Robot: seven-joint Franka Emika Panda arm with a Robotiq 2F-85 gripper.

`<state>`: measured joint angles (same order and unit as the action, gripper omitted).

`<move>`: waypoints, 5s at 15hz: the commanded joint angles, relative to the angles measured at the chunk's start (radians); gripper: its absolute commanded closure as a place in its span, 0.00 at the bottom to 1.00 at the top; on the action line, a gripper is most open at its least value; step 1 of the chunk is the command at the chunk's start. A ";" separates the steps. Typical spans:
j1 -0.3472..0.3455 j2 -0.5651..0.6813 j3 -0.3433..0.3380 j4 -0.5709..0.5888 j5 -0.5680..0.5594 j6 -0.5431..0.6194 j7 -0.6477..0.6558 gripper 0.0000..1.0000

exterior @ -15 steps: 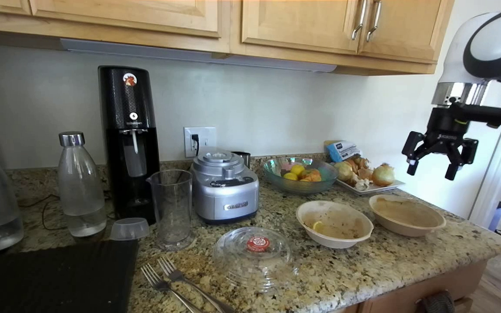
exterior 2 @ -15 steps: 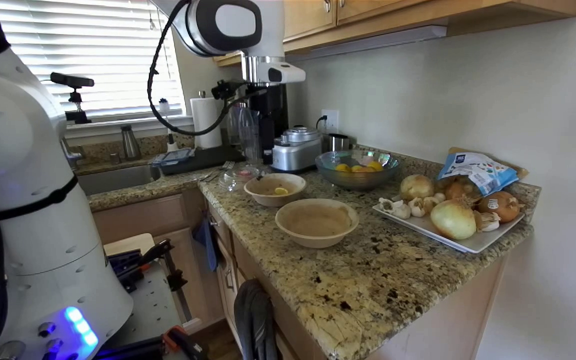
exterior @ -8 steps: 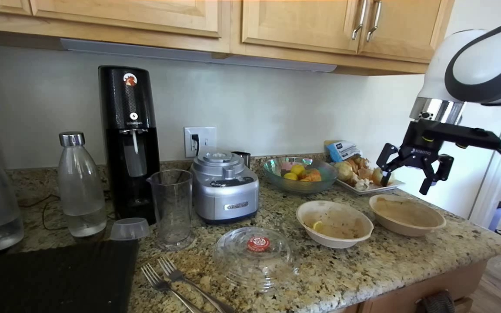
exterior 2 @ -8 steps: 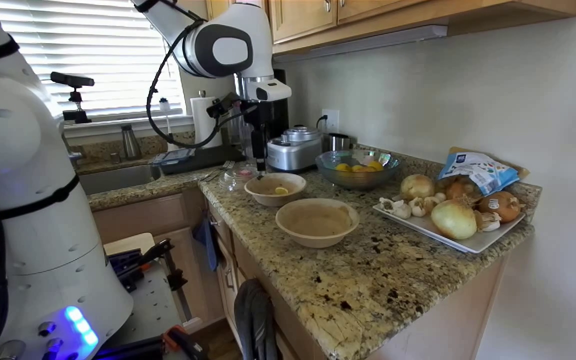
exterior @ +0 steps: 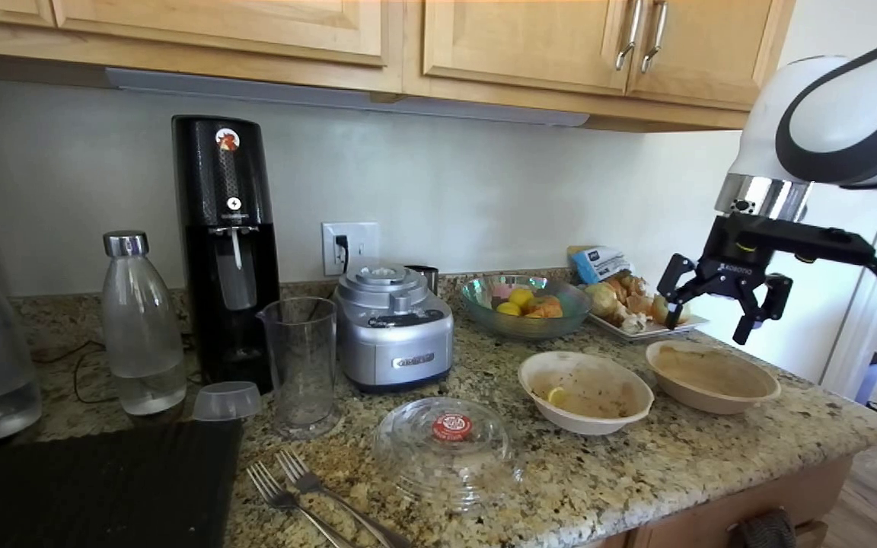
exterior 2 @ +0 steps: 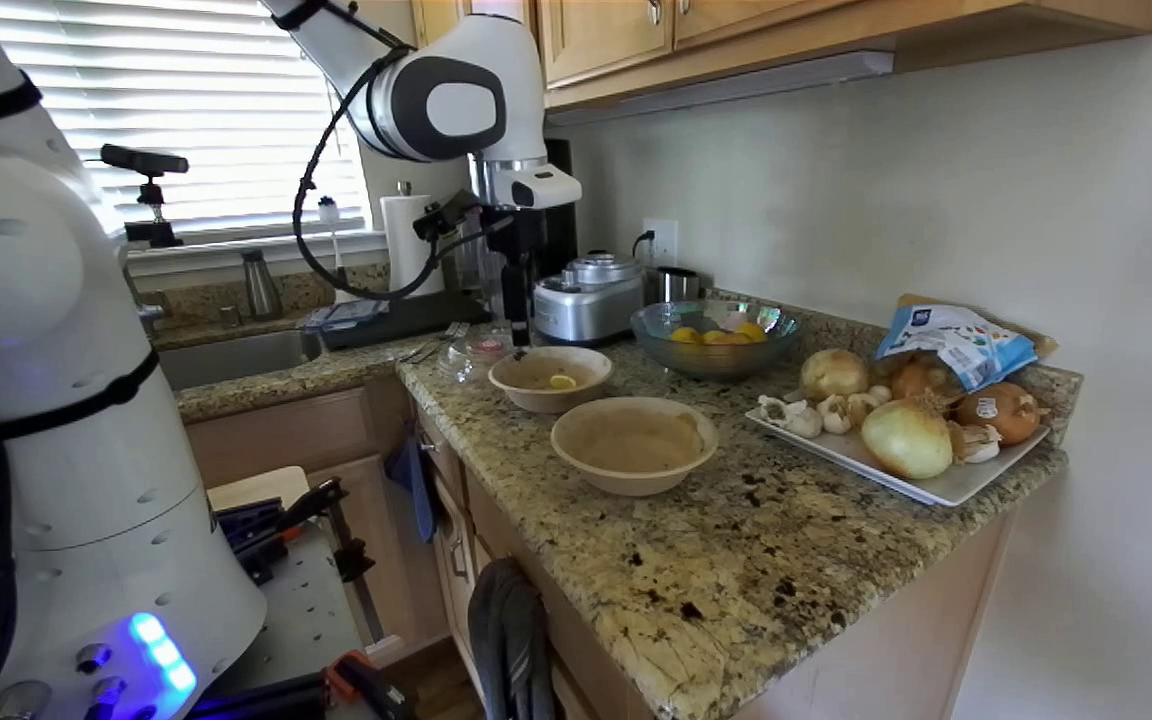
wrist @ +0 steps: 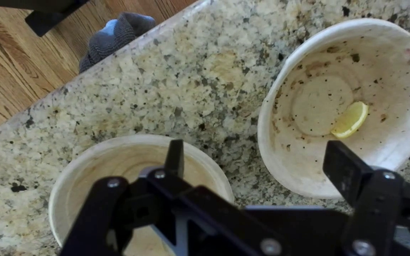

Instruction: Put the left plate on the right plate

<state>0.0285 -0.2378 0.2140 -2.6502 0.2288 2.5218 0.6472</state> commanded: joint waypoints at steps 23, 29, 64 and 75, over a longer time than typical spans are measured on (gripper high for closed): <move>0.146 0.292 0.001 0.010 0.446 0.428 -0.107 0.00; 0.123 0.376 0.024 0.032 0.538 0.551 -0.163 0.15; 0.089 0.257 0.026 0.035 0.672 0.534 -0.338 0.94; 0.083 0.214 0.008 -0.007 0.655 0.533 -0.334 0.97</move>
<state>0.1188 -0.0016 0.2300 -2.6385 0.8937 3.0549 0.3096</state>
